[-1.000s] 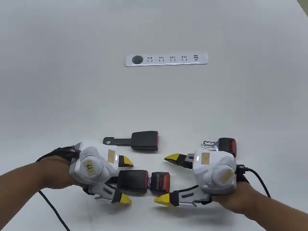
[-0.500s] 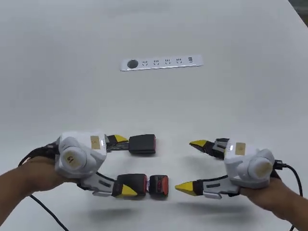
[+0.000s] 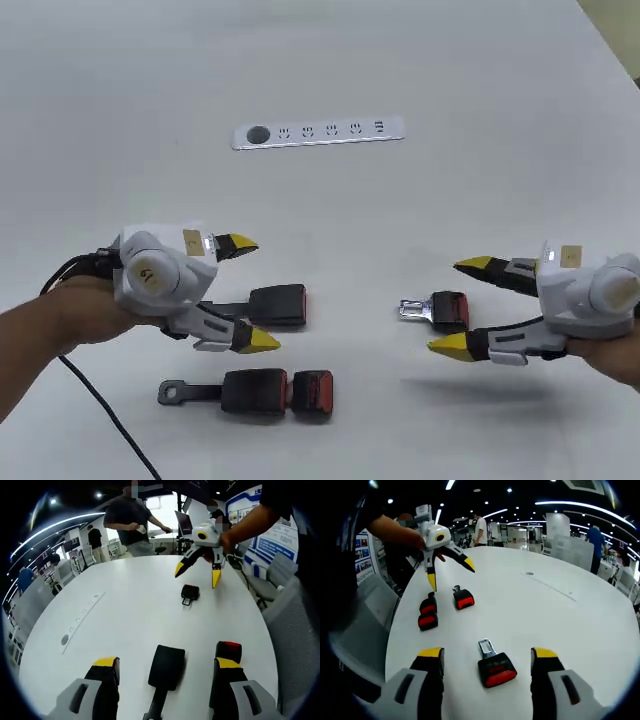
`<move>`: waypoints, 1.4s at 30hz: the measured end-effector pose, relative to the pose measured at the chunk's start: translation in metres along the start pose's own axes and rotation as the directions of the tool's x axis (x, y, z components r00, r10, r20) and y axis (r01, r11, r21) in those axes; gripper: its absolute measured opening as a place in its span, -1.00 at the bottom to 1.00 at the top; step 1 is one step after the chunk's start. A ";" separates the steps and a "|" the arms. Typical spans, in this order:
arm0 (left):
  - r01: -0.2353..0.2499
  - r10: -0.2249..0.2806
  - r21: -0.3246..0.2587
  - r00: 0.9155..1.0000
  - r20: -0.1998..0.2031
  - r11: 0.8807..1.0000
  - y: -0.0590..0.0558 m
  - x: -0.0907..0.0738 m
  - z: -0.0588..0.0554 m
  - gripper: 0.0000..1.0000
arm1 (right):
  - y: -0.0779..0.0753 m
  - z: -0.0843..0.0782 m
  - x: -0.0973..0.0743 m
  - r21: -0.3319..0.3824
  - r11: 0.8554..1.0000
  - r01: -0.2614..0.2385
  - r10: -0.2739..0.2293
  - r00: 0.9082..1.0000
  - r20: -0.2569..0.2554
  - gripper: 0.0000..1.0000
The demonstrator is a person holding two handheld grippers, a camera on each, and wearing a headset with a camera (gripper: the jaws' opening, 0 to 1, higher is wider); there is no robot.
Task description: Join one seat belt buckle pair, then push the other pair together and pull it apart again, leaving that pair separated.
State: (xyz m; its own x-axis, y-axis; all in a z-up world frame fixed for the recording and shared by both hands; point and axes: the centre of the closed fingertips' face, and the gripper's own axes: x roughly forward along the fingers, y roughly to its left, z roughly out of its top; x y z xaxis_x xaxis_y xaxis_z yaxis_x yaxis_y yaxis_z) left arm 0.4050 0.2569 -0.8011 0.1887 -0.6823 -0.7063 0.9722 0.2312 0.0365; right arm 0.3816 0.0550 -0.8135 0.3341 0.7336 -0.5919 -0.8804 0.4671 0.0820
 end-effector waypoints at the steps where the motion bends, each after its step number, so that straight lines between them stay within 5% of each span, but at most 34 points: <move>1: 0.005 -0.005 -0.005 1.000 -0.006 1.000 0.001 0.003 -0.002 0.58 | -0.002 -0.004 0.000 -0.001 1.000 -0.006 0.006 1.000 -0.013 0.44; 7: 0.052 -0.052 -0.011 0.996 -0.066 0.999 0.000 0.022 -0.022 0.52 | -0.005 -0.022 0.005 -0.026 0.999 -0.047 0.045 0.997 -0.070 0.41; 17: 0.103 -0.097 0.047 0.990 -0.105 0.994 -0.005 0.038 -0.030 0.33 | -0.001 -0.029 0.013 -0.059 0.993 -0.104 0.097 0.988 -0.120 0.26; 21: 0.124 -0.115 0.058 0.984 -0.135 0.991 -0.006 0.040 -0.042 0.14 | 0.003 -0.032 0.016 -0.090 0.987 -0.134 0.120 0.982 -0.146 0.19; 22: 0.131 -0.125 0.053 0.987 -0.102 0.990 -0.008 0.041 -0.036 0.14 | 0.005 -0.034 0.016 -0.100 0.984 -0.145 0.128 0.979 -0.156 0.15; 29: 0.160 -0.149 0.096 0.982 -0.119 0.982 -0.012 0.037 -0.036 0.00 | 0.006 -0.035 0.018 -0.130 0.977 -0.168 0.144 0.974 -0.176 0.00; 33: 0.168 -0.156 0.103 0.981 -0.117 0.980 -0.011 0.037 -0.036 -0.03 | -0.001 -0.035 0.021 -0.214 0.962 -0.170 0.129 0.972 -0.194 -0.26; 38: 0.158 -0.146 0.098 0.982 -0.116 0.983 -0.007 0.037 -0.037 -0.29 | 0.002 -0.034 0.019 -0.209 0.959 -0.192 0.156 0.972 -0.178 -0.26; 42: 0.167 -0.156 0.104 0.982 -0.108 0.980 -0.009 0.037 -0.036 -0.29 | 0.002 -0.034 0.018 -0.208 0.958 -0.198 0.167 0.974 -0.155 -0.27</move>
State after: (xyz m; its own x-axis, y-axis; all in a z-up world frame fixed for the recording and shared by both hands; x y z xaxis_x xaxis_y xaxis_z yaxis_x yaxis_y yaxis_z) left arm 0.3983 0.2548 -0.8528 0.0190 -0.6312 -0.7754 0.9991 0.0404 -0.0083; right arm 0.3751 0.0526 -0.8513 0.1255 0.7157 -0.6871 -0.9795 0.1994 0.0288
